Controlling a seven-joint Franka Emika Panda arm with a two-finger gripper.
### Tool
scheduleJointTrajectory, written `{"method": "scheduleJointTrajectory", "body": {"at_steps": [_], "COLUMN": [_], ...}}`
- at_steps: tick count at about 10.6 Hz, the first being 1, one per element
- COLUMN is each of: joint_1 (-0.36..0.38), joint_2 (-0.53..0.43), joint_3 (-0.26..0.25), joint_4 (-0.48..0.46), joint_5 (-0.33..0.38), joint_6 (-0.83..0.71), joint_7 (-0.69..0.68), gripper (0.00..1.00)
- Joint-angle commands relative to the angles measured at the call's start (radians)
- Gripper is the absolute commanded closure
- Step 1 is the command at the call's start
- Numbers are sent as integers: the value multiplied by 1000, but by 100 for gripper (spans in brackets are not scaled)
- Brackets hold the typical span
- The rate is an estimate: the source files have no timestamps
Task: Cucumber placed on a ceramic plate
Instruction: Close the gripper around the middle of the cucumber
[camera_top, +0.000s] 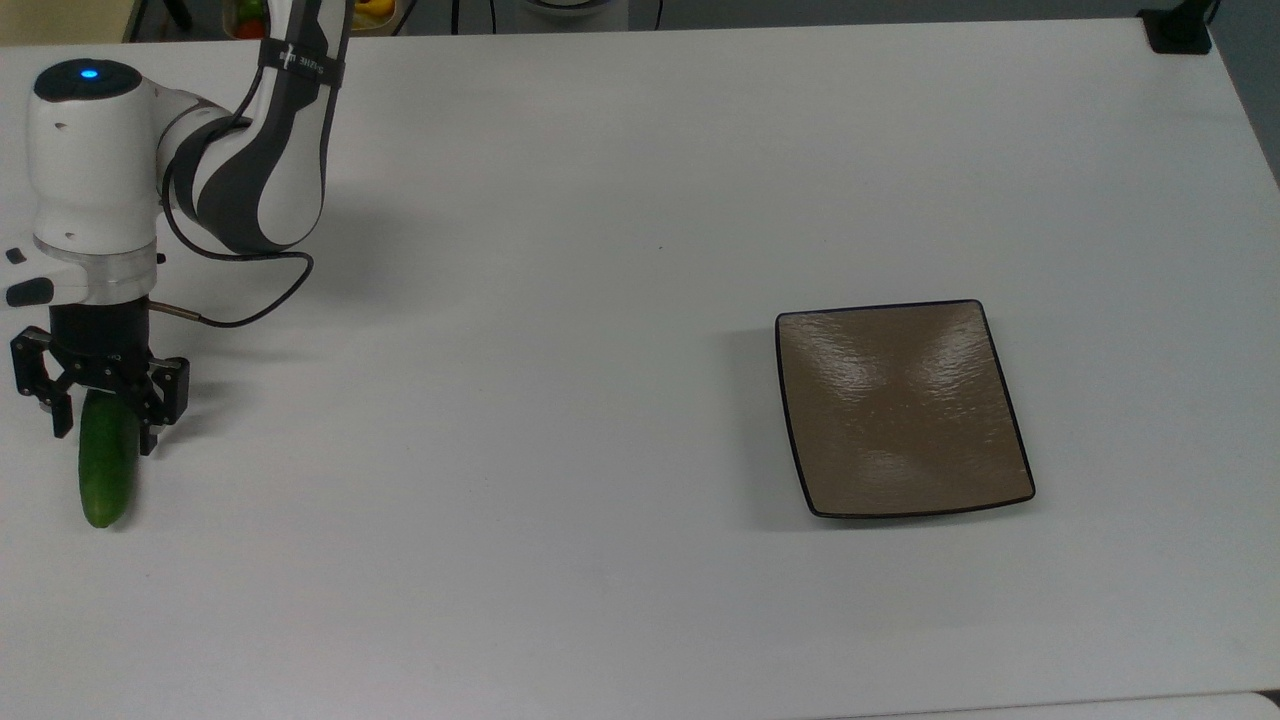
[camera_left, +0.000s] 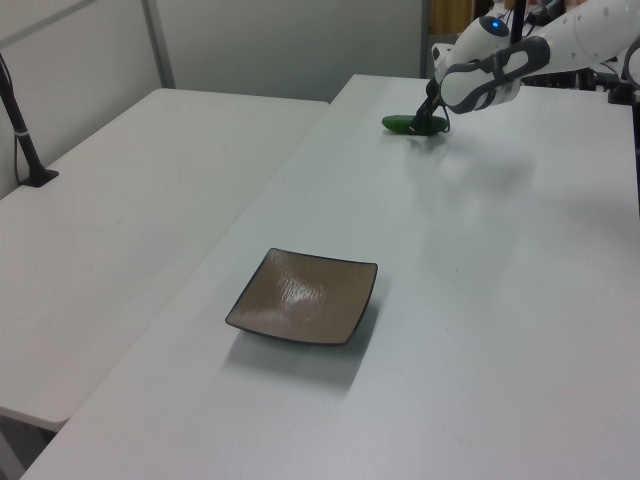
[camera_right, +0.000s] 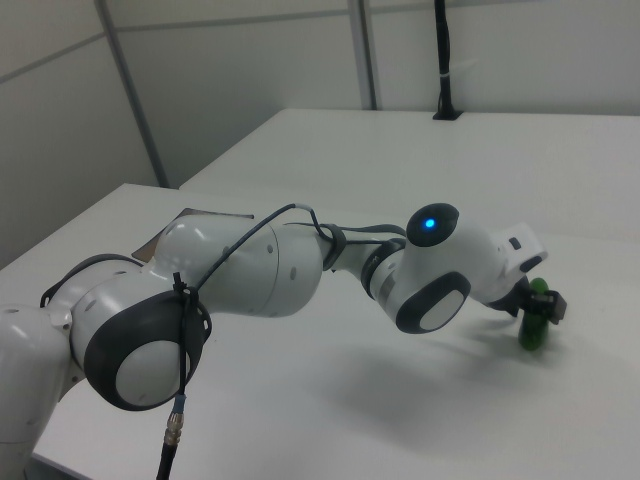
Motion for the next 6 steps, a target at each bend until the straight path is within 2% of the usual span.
{"method": "scheduleJointTrajectory", "body": {"at_steps": [1, 2, 6], "joint_1": [-7, -7, -7], "joint_2": [12, 12, 8], "joint_3": [11, 11, 11], "joint_4": [15, 15, 11], "joint_5": [10, 10, 9], "joint_6": [21, 21, 20], "joint_7": [1, 1, 1], "gripper": [81, 100, 100]}}
